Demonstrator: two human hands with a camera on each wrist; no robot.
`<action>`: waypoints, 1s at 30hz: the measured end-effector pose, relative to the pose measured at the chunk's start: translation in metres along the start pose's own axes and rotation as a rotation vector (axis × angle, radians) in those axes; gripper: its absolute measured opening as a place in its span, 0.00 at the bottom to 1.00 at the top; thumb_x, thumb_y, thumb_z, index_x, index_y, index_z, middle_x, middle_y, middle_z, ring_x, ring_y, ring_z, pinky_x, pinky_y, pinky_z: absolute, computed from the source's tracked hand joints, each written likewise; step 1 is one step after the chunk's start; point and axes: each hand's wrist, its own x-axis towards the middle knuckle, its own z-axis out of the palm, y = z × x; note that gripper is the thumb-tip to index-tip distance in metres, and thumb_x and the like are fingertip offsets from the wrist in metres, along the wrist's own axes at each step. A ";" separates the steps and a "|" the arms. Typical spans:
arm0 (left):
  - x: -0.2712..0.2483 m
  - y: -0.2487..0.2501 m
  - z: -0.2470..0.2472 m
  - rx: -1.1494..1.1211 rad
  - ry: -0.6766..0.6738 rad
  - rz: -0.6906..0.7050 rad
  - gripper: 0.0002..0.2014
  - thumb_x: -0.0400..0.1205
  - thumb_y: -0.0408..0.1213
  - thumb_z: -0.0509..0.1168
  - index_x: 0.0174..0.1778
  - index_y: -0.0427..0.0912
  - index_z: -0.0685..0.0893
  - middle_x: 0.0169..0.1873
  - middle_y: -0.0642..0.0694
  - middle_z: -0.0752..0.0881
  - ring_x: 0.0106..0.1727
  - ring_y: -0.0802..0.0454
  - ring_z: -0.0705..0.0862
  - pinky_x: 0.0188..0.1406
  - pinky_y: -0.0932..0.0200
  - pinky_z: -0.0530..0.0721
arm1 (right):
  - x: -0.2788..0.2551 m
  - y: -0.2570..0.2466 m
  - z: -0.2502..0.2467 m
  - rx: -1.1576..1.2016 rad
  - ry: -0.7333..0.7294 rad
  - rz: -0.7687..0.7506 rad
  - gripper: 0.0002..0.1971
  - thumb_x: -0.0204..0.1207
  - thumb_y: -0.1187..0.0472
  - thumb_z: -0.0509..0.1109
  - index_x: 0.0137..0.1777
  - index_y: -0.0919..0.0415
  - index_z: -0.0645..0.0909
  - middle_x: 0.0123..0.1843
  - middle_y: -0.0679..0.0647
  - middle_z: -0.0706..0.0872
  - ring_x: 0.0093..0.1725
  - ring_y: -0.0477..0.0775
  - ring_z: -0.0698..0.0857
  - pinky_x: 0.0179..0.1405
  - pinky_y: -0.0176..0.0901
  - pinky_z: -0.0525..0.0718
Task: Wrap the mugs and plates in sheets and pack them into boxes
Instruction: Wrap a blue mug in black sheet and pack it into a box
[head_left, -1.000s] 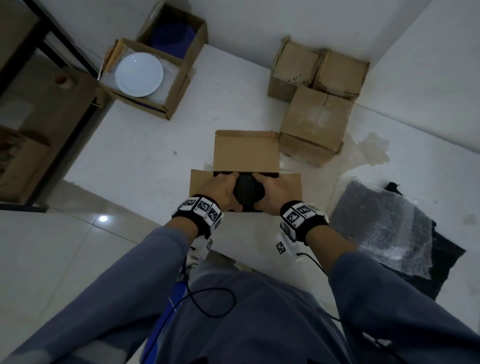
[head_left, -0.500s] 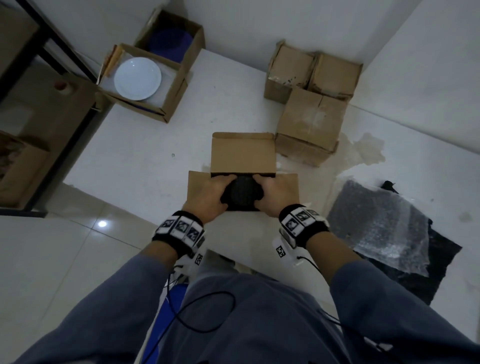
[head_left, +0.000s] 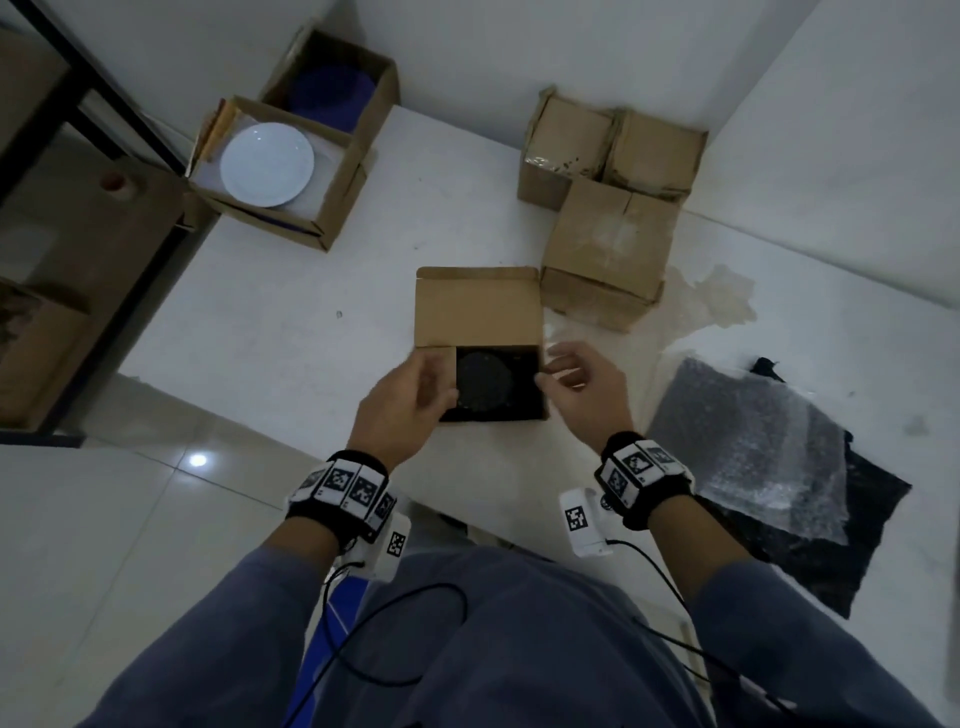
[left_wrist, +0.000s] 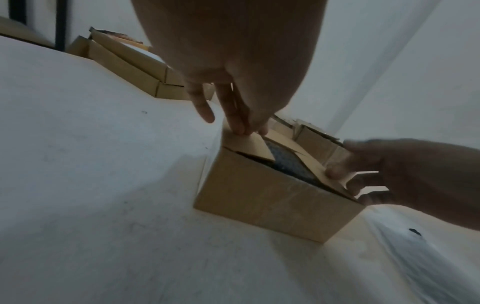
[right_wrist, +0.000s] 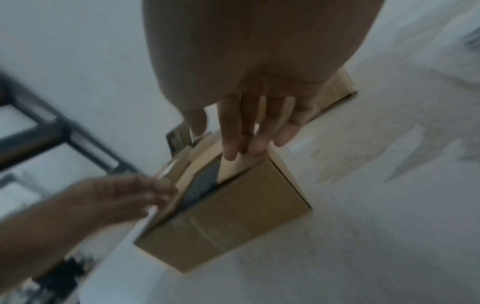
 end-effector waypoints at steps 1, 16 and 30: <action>0.001 -0.006 0.004 0.086 -0.010 0.057 0.12 0.83 0.38 0.65 0.62 0.52 0.79 0.56 0.57 0.85 0.55 0.56 0.83 0.51 0.54 0.83 | -0.001 0.003 0.005 -0.064 -0.074 -0.029 0.07 0.76 0.58 0.75 0.53 0.54 0.87 0.47 0.46 0.89 0.42 0.43 0.86 0.42 0.28 0.82; 0.071 -0.024 -0.008 -0.435 -0.141 -0.402 0.26 0.69 0.20 0.77 0.60 0.42 0.81 0.48 0.49 0.85 0.52 0.47 0.84 0.40 0.63 0.83 | 0.033 0.004 0.013 -0.227 -0.254 0.292 0.35 0.61 0.54 0.81 0.69 0.49 0.73 0.51 0.52 0.84 0.48 0.54 0.85 0.43 0.50 0.89; 0.066 -0.073 -0.059 -0.294 -0.018 0.031 0.30 0.77 0.36 0.76 0.73 0.56 0.73 0.67 0.52 0.76 0.68 0.57 0.79 0.57 0.52 0.87 | 0.048 -0.033 0.071 -0.212 -0.019 0.190 0.26 0.71 0.54 0.80 0.66 0.53 0.74 0.40 0.51 0.83 0.42 0.54 0.83 0.40 0.45 0.80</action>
